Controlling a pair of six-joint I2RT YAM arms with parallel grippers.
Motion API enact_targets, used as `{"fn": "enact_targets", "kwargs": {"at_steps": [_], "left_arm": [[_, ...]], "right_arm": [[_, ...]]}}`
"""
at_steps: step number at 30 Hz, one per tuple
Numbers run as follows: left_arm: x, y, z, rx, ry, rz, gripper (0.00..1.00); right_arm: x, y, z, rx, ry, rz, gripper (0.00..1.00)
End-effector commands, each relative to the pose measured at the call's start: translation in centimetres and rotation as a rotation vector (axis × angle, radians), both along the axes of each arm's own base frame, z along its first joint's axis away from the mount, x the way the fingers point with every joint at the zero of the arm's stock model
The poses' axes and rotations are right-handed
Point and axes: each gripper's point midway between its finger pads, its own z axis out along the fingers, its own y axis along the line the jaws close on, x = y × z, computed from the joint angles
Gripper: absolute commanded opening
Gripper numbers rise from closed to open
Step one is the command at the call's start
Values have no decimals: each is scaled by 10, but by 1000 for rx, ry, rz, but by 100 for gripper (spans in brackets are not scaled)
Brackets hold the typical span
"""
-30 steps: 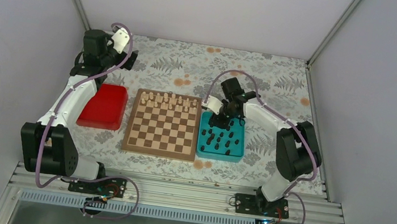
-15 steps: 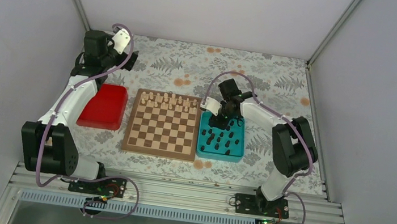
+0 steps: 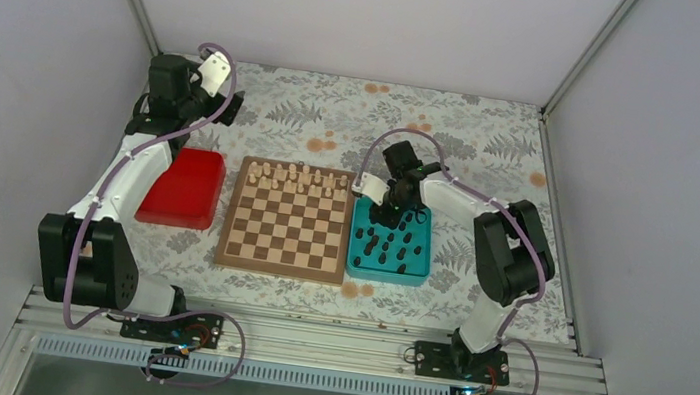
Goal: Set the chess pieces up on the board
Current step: Pick up the chess piece from the storage box, then place the chess piece on the chessboard.
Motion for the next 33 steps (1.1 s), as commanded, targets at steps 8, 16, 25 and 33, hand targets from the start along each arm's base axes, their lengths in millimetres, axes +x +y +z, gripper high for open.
{"fn": "enact_targets", "kwargs": {"at_steps": [8,16,25,33], "left_arm": [[-1,-2,5,-2,-26,-22,100],[-2,-3,20,-5,-45,-31,100],[-7,1,20,22,-46,-12,100],[-10,3,13,22,-35,-3,100]], "right_arm": [[-9,1,52,-2,-52,15,5],[-44,41,96,31,-69,158,4],[-110,84,84,50,-1,347,4],[-139,92,59,43,50,421,4]]}}
